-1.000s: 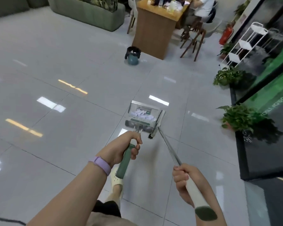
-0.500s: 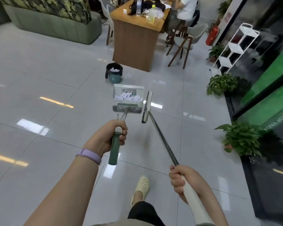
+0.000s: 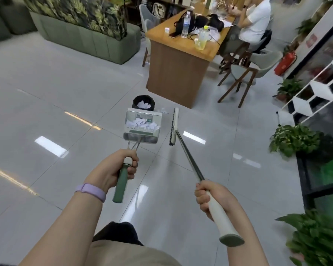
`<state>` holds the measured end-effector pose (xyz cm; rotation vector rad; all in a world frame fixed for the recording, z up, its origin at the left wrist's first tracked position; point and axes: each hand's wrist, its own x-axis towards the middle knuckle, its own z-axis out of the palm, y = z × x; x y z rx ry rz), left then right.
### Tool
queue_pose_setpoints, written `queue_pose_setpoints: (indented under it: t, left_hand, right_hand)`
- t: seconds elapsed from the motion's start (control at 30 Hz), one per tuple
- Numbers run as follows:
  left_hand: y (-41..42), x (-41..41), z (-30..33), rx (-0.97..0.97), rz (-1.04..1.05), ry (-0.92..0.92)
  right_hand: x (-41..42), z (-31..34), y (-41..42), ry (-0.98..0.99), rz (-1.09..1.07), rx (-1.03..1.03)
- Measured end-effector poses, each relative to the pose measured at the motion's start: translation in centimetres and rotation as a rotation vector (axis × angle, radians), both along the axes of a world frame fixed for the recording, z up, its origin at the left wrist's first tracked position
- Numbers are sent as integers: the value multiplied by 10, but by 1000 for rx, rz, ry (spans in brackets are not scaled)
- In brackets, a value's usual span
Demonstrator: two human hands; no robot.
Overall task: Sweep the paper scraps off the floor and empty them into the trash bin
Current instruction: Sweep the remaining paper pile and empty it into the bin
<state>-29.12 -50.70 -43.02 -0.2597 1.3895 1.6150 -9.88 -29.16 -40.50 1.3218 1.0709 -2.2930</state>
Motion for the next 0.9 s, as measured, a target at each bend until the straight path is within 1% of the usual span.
queue_pose_setpoints:
  t: [0.17,0.3,0.47,0.73,0.9]
  left_hand:
    - [71,-120,-21,-65,16,54]
    - [130,-237,-44,-138,0,101]
    - [189,-361,-51,-279,-87,149]
    - [285,-484,-54,-466,-180,219]
    - [341,-535,-65,-658,-262,280]
  right_hand:
    - [-122,-19,69,-21,32,18]
    - [-227,-38,117,-58,36,-4]
    - [-347,-48,160,-78,52,40]
    - [-485,-57,243,-16,160,179]
    - [-559,-67,315,-9,316,276]
